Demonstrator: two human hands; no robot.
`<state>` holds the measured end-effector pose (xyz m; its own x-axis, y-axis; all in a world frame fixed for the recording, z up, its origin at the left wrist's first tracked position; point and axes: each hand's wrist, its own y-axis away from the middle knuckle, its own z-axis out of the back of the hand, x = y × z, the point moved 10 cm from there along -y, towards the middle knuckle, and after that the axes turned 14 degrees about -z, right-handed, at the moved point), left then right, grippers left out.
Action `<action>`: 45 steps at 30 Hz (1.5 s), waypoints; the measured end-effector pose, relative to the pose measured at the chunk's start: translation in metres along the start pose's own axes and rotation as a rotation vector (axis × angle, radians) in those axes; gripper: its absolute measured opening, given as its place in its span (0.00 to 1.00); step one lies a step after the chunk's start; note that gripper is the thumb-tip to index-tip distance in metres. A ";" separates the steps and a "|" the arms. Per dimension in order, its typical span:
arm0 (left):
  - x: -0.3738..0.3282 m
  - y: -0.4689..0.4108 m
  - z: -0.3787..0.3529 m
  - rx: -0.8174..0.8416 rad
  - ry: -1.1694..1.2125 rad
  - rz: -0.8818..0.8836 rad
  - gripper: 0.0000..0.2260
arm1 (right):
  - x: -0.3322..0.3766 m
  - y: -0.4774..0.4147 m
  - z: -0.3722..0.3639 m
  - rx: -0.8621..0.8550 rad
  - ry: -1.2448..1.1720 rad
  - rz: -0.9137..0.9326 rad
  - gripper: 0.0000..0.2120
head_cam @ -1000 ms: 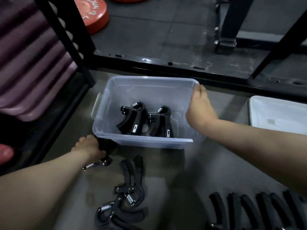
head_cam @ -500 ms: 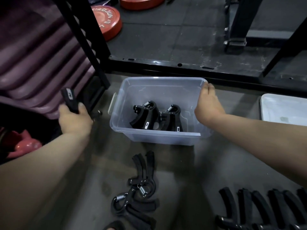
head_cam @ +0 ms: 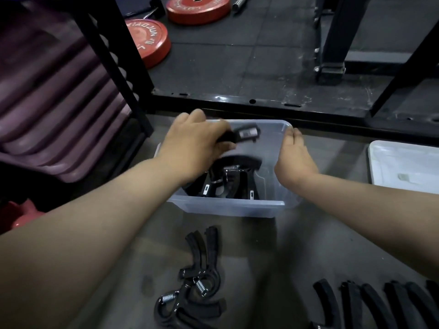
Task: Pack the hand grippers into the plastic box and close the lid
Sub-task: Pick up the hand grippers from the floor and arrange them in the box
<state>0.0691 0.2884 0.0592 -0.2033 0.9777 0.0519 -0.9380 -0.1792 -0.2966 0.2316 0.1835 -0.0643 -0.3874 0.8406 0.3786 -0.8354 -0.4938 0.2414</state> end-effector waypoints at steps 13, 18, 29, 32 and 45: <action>-0.005 0.023 -0.137 0.784 0.367 0.193 0.12 | 0.000 -0.002 -0.002 -0.014 0.010 0.013 0.40; -0.024 0.035 -0.157 0.893 0.430 0.158 0.15 | 0.001 -0.002 -0.001 -0.006 -0.001 0.019 0.40; -0.024 0.050 -0.198 1.037 0.290 0.419 0.44 | 0.001 -0.002 0.000 0.001 -0.014 0.011 0.42; -0.022 0.044 -0.198 0.921 0.485 0.444 0.28 | 0.001 -0.002 -0.001 0.001 -0.010 0.017 0.42; 0.000 0.030 -0.167 0.207 1.628 0.884 0.17 | 0.001 -0.001 0.000 0.002 0.001 0.018 0.44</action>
<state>0.0883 0.3009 -0.1093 -0.2719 -0.2873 -0.9184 -0.7638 -0.5162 0.3876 0.2317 0.1845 -0.0644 -0.4031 0.8316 0.3821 -0.8273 -0.5096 0.2364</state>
